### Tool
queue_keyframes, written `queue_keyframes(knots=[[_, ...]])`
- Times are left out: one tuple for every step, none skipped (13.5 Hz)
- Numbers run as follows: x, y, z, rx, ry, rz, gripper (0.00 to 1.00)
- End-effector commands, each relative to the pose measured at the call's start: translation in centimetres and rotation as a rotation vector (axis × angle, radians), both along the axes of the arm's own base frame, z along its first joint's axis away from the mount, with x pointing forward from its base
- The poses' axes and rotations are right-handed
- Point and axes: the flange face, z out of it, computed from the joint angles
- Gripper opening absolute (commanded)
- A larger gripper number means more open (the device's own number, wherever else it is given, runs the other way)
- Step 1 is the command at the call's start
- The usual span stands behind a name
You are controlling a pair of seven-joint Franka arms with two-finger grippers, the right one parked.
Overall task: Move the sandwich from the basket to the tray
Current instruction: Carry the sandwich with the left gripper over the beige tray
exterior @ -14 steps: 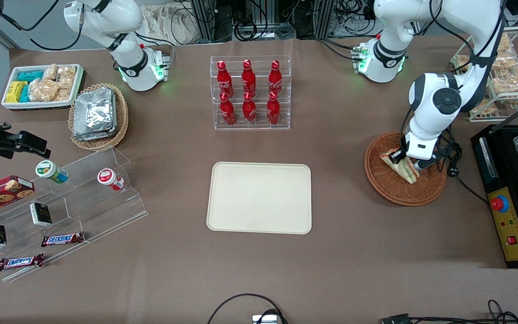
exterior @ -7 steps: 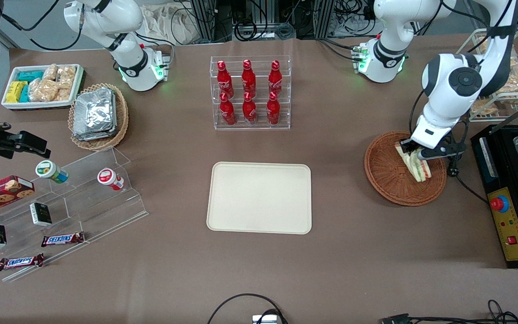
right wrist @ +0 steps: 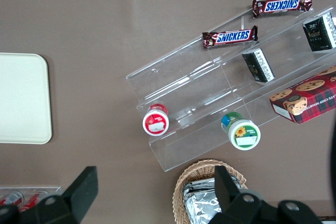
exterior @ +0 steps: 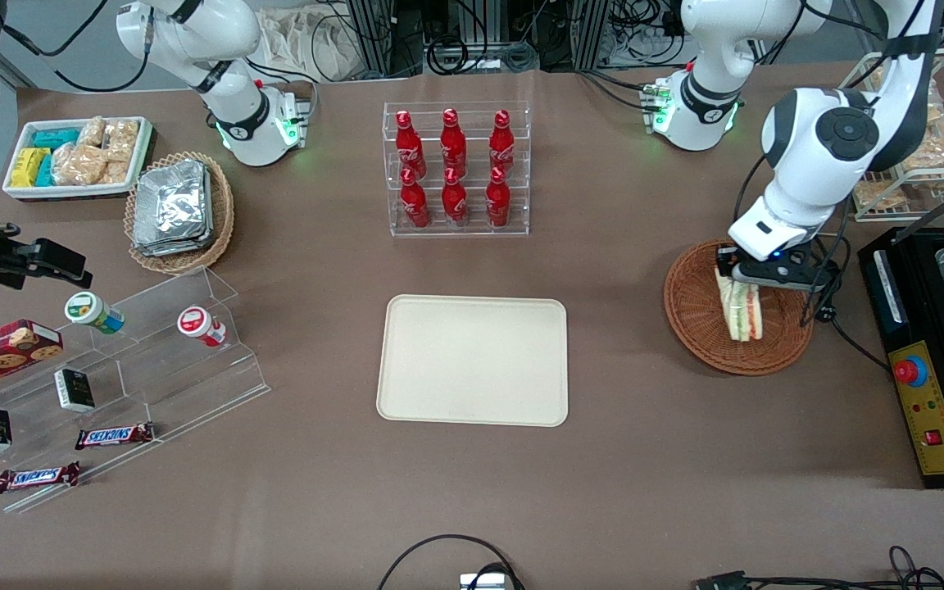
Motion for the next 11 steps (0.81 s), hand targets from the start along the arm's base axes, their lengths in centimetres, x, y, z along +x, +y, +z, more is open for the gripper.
queue_keyframes(knots=[[1.8,-3.8,1.1,-0.019,0.013,-0.077,0.00],[2.7,-5.2,1.1,-0.031,0.027,-0.091,0.00],[3.5,-7.4,1.2,-0.034,0.037,-0.120,0.00],[4.4,-9.5,1.3,-0.041,0.053,-0.138,0.00],[5.3,-11.4,1.5,-0.050,0.068,-0.129,0.00],[5.7,-13.3,1.4,-0.059,0.085,-0.122,0.00],[6.3,-14.8,1.5,-0.070,0.083,-0.125,0.00],[6.7,-16.2,1.4,-0.082,0.082,-0.117,0.00],[6.9,-17.7,1.2,-0.089,0.081,-0.106,0.00],[7.2,-18.9,1.1,-0.103,0.082,-0.095,0.00],[7.5,-20.0,0.7,-0.114,0.087,-0.085,0.00]])
